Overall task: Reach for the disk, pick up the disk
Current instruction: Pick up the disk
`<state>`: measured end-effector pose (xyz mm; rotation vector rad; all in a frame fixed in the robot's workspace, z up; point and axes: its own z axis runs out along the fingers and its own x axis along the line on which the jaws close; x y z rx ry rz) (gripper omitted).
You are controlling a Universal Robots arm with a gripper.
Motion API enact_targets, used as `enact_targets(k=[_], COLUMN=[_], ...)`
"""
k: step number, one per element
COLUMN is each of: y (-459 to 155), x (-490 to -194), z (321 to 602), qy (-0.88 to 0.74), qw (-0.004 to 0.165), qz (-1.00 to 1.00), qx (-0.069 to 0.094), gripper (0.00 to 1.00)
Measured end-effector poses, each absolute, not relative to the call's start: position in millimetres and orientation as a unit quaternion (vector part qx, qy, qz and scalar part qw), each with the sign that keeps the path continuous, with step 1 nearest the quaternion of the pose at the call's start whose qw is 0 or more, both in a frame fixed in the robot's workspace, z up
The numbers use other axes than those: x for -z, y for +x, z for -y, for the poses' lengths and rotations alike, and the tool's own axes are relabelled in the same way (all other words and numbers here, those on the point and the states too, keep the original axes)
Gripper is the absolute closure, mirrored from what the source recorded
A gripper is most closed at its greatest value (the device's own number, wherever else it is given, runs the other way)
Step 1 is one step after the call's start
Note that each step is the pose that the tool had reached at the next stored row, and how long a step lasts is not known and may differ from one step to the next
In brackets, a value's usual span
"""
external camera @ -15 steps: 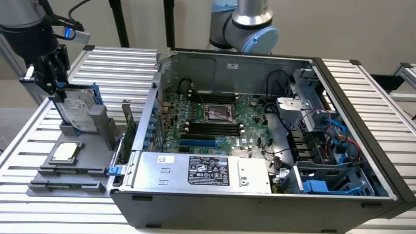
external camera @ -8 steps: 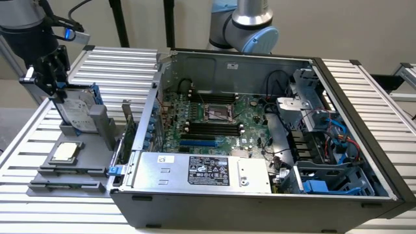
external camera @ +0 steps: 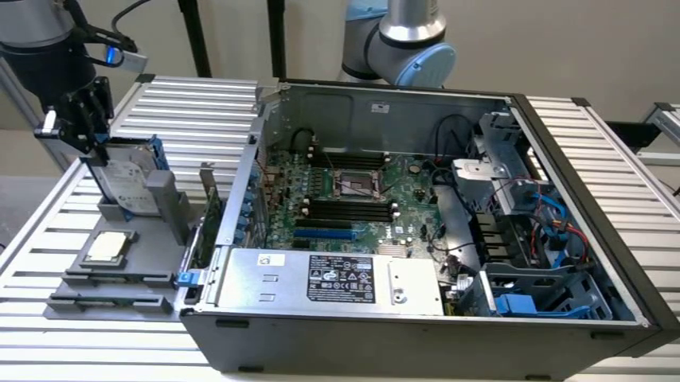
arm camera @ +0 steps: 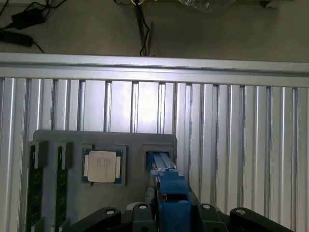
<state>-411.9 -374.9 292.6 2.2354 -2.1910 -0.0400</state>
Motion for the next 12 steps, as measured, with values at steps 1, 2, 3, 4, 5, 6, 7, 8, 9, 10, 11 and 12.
enact_targets(k=[1, 2, 3, 4, 5, 6, 7, 8, 9, 10, 11, 12], y=[-411.9, -411.9, -412.0, -412.0, -412.0, -412.0, -412.0, -412.0, -412.0, -412.0, -412.0, -412.0], x=[-292.6, -292.6, -292.5, -292.5, -292.5, -292.5, -292.5, -292.5, -292.5, -292.5, -292.5, -292.5], z=[374.9, 374.9, 374.9, 374.9, 374.9, 375.0, 375.4, 376.1, 376.8, 377.8, 379.0, 380.3], qy=[0.714, 0.714, 0.714, 0.714, 0.714, 0.714, 0.714, 0.714, 0.714, 0.714, 0.714, 0.714], qw=[0.006, 0.006, 0.006, 0.006, 0.006, 0.006, 0.006, 0.006, 0.006, 0.006, 0.006, 0.005], qz=[0.700, 0.700, 0.700, 0.700, 0.700, 0.700, 0.700, 0.700, 0.700, 0.700, 0.700, 0.700], qx=[0.013, 0.013, 0.013, 0.013, 0.013, 0.013, 0.013, 0.013, 0.013, 0.013, 0.013, 0.013], gripper=[0.66, 0.66, 0.66, 0.66, 0.67, 0.67, 0.67, 0.67, 0.67, 0.67, 0.67, 0.67])
